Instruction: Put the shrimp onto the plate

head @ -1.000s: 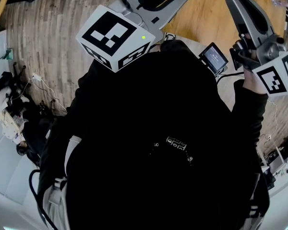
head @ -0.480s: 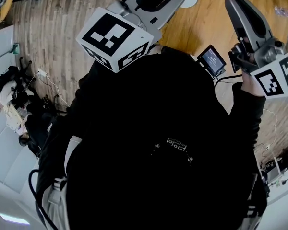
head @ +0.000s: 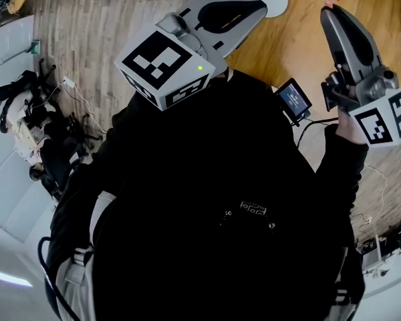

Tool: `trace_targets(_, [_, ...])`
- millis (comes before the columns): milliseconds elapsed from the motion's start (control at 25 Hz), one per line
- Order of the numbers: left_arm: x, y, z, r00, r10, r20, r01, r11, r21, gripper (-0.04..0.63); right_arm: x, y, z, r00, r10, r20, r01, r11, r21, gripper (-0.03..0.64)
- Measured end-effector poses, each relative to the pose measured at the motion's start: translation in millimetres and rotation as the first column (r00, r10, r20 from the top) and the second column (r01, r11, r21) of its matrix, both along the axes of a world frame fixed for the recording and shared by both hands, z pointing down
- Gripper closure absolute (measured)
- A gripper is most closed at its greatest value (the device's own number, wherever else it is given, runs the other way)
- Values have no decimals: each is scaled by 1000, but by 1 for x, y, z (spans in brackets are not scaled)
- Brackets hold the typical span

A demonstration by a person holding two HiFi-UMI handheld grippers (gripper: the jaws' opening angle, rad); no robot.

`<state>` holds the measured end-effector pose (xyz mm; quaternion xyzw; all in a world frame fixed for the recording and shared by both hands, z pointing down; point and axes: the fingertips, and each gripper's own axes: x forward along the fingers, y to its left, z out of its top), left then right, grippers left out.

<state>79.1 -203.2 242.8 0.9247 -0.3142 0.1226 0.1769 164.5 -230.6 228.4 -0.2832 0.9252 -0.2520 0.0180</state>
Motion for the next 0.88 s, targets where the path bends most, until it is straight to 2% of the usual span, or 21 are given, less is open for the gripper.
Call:
trace_targets(240, [-7,-9,10,999,36,-5,-36,999,2,596,-16,-6,-3,1000,20,-13,-20,999,41,558])
trace_targets(400, [-3,-19,-1,996,87,-28,-87,996,35,596,-7,-3,-17,996,77,-54,-73,995,69,558])
trace_targets(640, [-2,-43,-11,991,123,-47,-119,991,68,596,-3,-11,-26,988,132,-84,-126,989,79,558])
trace_targets(880, [-8,-46,-28,987,156,-33,-151,981,122,597,-11,-5,-43,978,189,-85,-179,977,119,558])
